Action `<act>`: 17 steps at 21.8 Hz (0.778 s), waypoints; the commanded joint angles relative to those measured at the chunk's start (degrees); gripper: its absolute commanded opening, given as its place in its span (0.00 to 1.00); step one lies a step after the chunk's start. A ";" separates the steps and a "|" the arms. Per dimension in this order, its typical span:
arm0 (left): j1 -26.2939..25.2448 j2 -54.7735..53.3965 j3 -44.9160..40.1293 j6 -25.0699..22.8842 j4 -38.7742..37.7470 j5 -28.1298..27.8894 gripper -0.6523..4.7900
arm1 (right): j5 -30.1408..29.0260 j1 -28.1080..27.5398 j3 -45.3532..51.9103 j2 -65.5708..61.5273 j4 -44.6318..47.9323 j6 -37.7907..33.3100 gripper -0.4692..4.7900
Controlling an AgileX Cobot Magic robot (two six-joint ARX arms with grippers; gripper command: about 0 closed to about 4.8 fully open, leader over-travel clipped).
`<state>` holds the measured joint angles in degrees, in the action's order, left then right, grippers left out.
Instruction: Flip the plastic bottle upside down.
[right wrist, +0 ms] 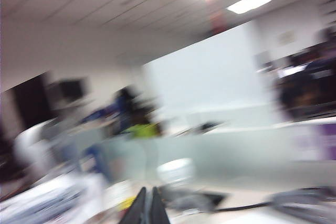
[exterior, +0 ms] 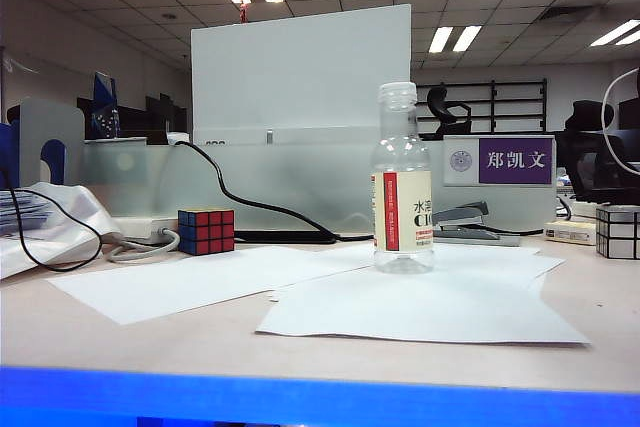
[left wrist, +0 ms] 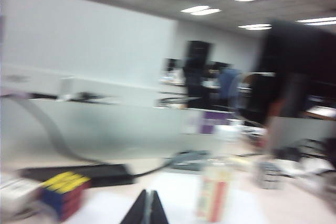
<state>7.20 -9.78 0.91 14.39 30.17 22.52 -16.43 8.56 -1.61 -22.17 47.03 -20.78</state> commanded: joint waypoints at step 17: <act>2.05 -36.46 15.63 -12.07 18.88 7.21 0.53 | 8.92 9.01 -38.16 -65.99 5.60 23.28 1.00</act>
<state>9.30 -45.45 16.29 2.70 46.76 28.99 -6.31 17.45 -38.79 -87.33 51.55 3.05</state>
